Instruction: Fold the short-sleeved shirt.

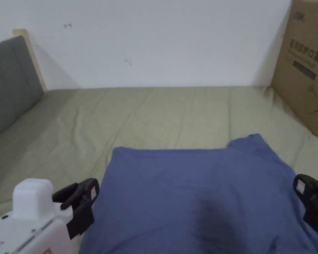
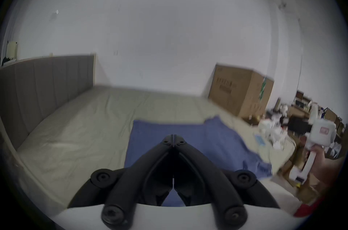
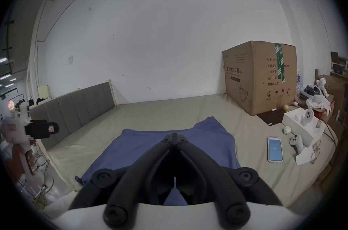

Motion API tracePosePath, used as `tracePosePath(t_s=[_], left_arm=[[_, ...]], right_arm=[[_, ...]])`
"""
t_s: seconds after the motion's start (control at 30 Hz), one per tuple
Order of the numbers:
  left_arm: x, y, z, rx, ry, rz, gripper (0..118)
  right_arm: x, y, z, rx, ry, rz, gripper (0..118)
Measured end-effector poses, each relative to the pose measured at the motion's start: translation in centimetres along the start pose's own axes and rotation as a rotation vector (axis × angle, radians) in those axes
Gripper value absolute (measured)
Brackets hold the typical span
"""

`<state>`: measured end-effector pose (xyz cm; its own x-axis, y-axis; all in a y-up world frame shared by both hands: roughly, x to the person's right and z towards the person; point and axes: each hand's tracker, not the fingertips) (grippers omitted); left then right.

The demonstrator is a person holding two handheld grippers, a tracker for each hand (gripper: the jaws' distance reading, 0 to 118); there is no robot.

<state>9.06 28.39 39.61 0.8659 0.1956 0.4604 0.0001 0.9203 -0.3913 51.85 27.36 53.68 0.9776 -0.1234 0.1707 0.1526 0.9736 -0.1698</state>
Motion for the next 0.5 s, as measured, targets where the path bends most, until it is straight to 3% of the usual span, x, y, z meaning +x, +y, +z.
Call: tracePosePath(t_s=[0.13,0.23,0.27,0.3,0.37,0.5], left_arm=[[-4.7,-0.8,-3.8,-0.594,0.058,0.143,0],[-7.0,-3.8,-5.5,-0.638,0.076,0.122,0],[-7.8,-4.6,-6.0,-0.654,0.097,0.154,7],[-8.6,-5.9,-6.4,-0.676,0.094,0.207,32],[-9.7,-7.9,-7.4,-0.699,0.079,0.255,115],[-10.0,-10.0,-9.2,-0.704,0.117,0.226,113]], right_arm=[[0.4,-0.3,-0.4,-0.065,0.024,0.048,0],[0.4,-1.8,-1.1,-0.15,0.015,0.066,0],[0.3,-2.0,-1.2,-0.169,0.013,0.065,0],[0.3,-2.4,-1.4,-0.19,0.013,0.056,0],[0.2,-3.0,-1.6,-0.218,0.016,0.028,0],[0.2,-3.1,-2.0,-0.252,0.018,-0.014,0]])
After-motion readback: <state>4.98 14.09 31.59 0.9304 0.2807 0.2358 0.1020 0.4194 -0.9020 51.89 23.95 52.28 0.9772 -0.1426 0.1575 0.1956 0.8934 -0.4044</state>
